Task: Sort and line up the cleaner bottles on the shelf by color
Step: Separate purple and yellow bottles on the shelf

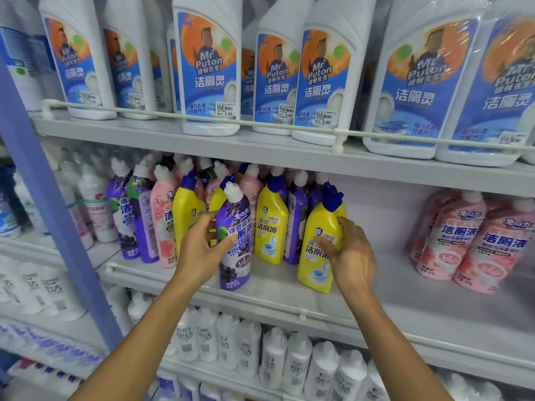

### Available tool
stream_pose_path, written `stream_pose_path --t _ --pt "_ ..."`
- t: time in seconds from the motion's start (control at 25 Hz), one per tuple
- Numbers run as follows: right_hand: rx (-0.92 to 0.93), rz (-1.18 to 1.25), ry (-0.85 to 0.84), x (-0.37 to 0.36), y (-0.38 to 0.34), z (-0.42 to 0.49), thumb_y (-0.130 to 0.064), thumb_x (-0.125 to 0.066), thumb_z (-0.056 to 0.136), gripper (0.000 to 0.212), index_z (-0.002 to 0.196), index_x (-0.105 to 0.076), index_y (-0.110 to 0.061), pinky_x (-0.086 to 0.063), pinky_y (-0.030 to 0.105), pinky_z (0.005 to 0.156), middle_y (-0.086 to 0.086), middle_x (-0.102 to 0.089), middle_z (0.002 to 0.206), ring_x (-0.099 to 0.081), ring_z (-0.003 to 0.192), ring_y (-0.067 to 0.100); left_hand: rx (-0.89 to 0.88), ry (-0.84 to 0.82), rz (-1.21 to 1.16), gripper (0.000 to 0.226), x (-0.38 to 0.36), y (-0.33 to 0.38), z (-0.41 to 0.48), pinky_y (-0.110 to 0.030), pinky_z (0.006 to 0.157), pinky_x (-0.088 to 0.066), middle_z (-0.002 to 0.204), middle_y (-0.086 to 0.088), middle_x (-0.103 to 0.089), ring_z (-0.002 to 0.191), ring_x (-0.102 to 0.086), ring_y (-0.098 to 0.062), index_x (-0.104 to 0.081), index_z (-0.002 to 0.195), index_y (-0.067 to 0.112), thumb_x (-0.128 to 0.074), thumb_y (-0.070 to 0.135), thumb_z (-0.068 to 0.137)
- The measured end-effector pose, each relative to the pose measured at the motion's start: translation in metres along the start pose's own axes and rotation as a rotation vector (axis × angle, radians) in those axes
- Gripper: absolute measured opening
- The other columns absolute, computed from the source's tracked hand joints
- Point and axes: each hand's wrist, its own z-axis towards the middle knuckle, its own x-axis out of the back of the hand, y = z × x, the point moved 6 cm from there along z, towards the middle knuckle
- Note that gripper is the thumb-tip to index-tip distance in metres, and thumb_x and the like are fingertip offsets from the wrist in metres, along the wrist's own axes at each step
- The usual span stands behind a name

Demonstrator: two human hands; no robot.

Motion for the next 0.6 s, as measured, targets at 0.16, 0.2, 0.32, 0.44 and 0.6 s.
stream_pose_path --t 0.16,0.2,0.32,0.44,0.6 --pt "0.017 0.001 0.025 0.002 0.003 -0.003 -0.047 -0.074 0.089 0.064 0.142 -0.053 -0.019 -0.049 0.039 0.076 0.01 -0.062 0.125 -0.065 0.103 0.036 -0.012 -0.022 -0.022 0.043 0.006 -0.003 -0.002 -0.023 0.085 -0.056 0.117 0.011 -0.072 0.103 -0.067 -0.001 -0.062 0.128 0.019 -0.081 0.015 0.089" --pt "0.014 0.001 0.022 0.003 0.005 -0.002 -0.047 -0.074 0.089 0.063 0.142 -0.053 -0.019 -0.047 0.038 0.075 0.009 -0.062 0.125 -0.065 0.103 0.036 -0.013 -0.03 -0.026 0.043 0.008 -0.004 -0.001 -0.026 0.087 -0.056 0.117 0.009 -0.073 0.105 -0.068 -0.005 -0.062 0.127 0.021 -0.081 0.016 0.089" --pt "0.007 -0.017 0.033 0.012 0.015 0.0 -0.047 -0.072 0.091 0.061 0.142 -0.053 -0.02 -0.042 0.034 0.072 0.008 -0.062 0.124 -0.064 0.103 0.034 -0.018 -0.043 -0.028 0.042 0.007 -0.005 -0.001 -0.026 0.088 -0.055 0.118 0.007 -0.073 0.107 -0.069 -0.009 -0.063 0.126 0.022 -0.081 0.017 0.089" --pt "-0.028 -0.049 0.051 0.023 0.031 0.009 -0.049 -0.07 0.092 0.056 0.139 -0.054 -0.023 -0.041 0.034 0.074 0.009 -0.061 0.126 -0.063 0.106 0.035 -0.013 -0.031 -0.008 0.044 0.001 -0.004 0.0 -0.025 0.083 -0.056 0.118 0.007 -0.072 0.104 -0.067 -0.002 -0.062 0.13 0.023 -0.08 0.017 0.09" --pt "-0.148 -0.107 0.034 0.028 0.049 0.036 -0.045 -0.071 0.093 0.058 0.142 -0.051 -0.022 -0.049 0.041 0.08 0.011 -0.058 0.132 -0.063 0.111 0.038 0.01 -0.003 -0.007 0.048 -0.009 -0.002 0.003 -0.032 0.082 -0.059 0.116 0.007 -0.069 0.105 -0.065 -0.005 -0.06 0.134 0.019 -0.08 0.017 0.09"
